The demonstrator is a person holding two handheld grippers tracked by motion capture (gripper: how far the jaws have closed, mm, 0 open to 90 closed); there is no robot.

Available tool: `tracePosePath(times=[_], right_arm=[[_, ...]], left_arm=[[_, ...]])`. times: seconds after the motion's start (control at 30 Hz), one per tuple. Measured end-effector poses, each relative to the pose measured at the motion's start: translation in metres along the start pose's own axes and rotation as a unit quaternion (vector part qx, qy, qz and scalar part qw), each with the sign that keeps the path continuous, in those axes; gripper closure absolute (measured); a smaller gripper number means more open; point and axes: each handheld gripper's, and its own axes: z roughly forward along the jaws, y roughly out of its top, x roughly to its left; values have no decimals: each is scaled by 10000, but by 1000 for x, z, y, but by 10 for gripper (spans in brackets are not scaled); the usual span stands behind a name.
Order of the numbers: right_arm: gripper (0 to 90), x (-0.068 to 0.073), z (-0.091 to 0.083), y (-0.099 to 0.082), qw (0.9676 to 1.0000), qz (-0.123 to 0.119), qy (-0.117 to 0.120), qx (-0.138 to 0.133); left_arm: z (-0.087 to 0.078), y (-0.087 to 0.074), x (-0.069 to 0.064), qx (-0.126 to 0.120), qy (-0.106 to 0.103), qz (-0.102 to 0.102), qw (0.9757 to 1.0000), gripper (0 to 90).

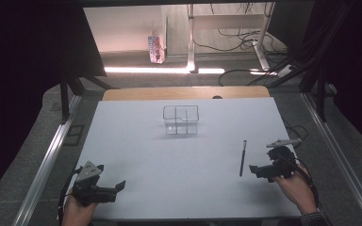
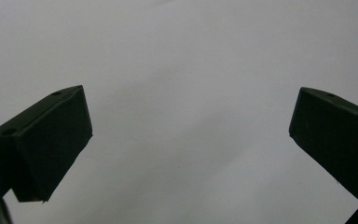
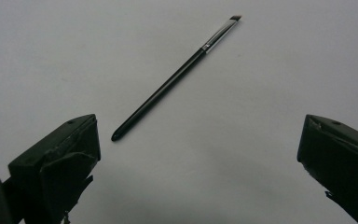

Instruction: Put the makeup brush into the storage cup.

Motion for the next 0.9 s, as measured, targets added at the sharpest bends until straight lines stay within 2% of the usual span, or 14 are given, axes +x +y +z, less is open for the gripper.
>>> tracePosePath(times=[0.17, 0.43, 0.9], right_arm=[[0, -5, 2, 3, 9999, 86, -25, 64], [0, -7, 7, 12, 9997, 84, -102, 218], [0, -5, 18, 29, 9988, 102, -34, 473]], left_arm=[[0, 0, 0, 7, 0, -3, 10000, 0], [0, 0, 0, 28, -1, 3, 10000, 0], [1, 0, 0, 35, -2, 7, 10000, 0]])
